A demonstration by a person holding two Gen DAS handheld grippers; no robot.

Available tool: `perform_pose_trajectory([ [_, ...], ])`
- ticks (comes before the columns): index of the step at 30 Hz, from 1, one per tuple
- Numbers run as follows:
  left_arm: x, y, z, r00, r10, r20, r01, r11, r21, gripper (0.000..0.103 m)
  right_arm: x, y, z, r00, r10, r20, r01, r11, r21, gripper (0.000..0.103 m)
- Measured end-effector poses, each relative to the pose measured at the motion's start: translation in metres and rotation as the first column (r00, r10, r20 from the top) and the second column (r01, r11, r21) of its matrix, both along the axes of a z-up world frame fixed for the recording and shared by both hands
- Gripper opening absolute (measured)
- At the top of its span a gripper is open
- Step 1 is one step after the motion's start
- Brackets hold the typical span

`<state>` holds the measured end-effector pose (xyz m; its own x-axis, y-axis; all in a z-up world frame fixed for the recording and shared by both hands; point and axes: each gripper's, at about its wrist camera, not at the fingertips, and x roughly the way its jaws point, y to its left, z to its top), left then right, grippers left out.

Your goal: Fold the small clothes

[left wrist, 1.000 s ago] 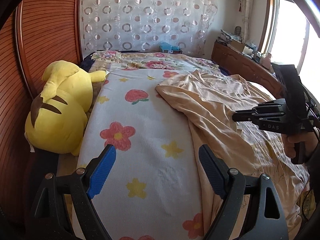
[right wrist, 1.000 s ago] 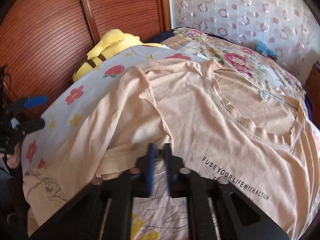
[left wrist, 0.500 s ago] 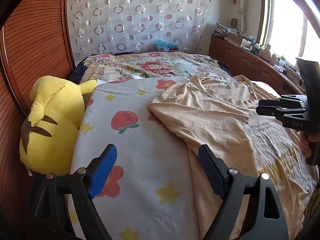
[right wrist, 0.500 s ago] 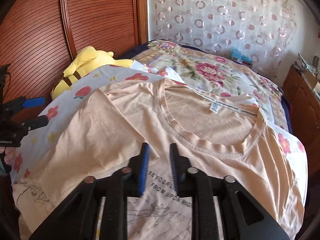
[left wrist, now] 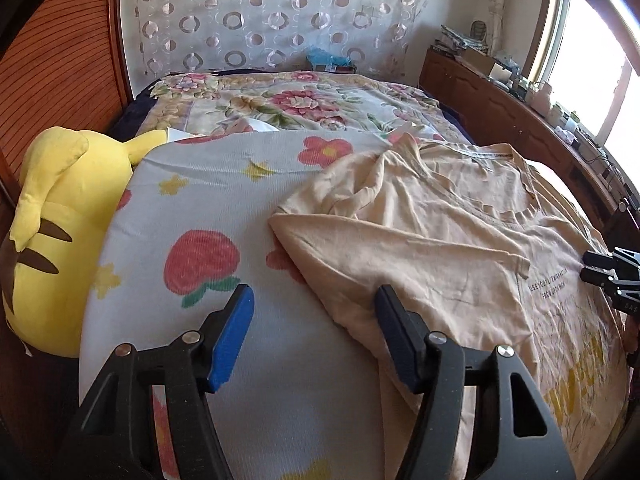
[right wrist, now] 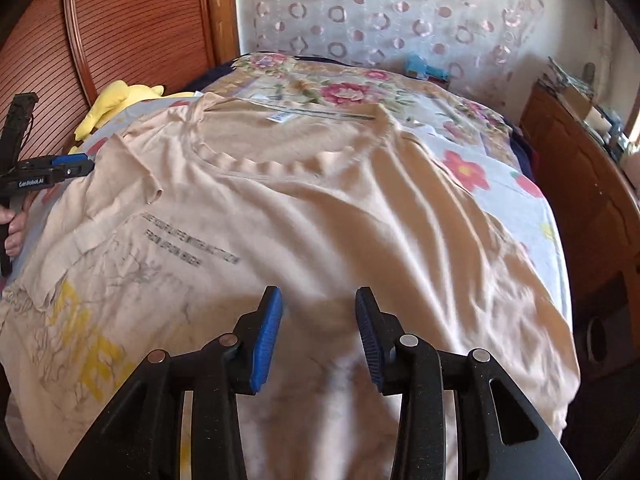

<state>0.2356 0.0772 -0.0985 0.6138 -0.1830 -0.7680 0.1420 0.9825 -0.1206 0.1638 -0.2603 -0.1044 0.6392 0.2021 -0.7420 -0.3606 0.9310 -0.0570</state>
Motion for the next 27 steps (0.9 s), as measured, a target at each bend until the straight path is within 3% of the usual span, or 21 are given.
perform_pose_trajectory([
  [3, 0.008, 0.000, 0.000, 1.000, -0.001, -0.007, 0.001, 1.000, -0.020, 0.065, -0.011, -0.011, 0.003, 1.000, 0.008, 0.006, -0.008, 1.000, 0.020, 0.040],
  [6, 0.014, -0.001, 0.000, 1.000, -0.009, -0.011, 0.009, 0.999, -0.050, 0.048, -0.015, -0.010, 0.003, 0.999, 0.019, 0.027, -0.019, 1.000, 0.012, 0.042],
  [10, 0.023, 0.000, 0.001, 1.000, 0.000, -0.022, -0.002, 0.998, -0.069, 0.040, -0.019, -0.013, 0.001, 0.998, 0.020, 0.053, -0.021, 1.000, 0.019, 0.044],
  [12, 0.026, 0.001, 0.001, 1.000, -0.002, -0.026, 0.000, 0.997, -0.076, 0.033, -0.008, -0.012, -0.004, 0.999, 0.032, 0.042, -0.034, 0.998, 0.045, 0.050],
  [13, 0.028, 0.001, 0.001, 1.000, -0.004, -0.029, 0.002, 0.997, -0.074, 0.027, -0.009, -0.012, -0.004, 0.998, 0.042, 0.041, -0.044, 0.998, 0.045, 0.054],
  [14, 0.030, 0.001, 0.001, 0.999, -0.009, -0.032, 0.007, 0.998, -0.070, 0.015, -0.008, -0.010, -0.005, 0.998, 0.047, 0.041, -0.049, 0.998, 0.037, 0.056],
  [16, 0.033, -0.001, 0.001, 0.999, -0.024, -0.037, 0.022, 0.998, -0.056, 0.007, -0.009, -0.007, -0.005, 0.998, 0.050, 0.045, -0.050, 0.999, 0.019, 0.056],
  [23, 0.040, 0.007, 0.026, 0.999, 0.014, 0.044, -0.017, 0.997, 0.069, 0.004, -0.009, -0.005, -0.004, 0.998, 0.055, 0.042, -0.056, 0.998, 0.021, 0.059],
  [27, 0.049, 0.018, 0.034, 0.997, 0.032, 0.064, -0.037, 0.996, 0.075, 0.004, -0.009, -0.006, -0.004, 0.998, 0.055, 0.041, -0.056, 0.998, 0.023, 0.060],
])
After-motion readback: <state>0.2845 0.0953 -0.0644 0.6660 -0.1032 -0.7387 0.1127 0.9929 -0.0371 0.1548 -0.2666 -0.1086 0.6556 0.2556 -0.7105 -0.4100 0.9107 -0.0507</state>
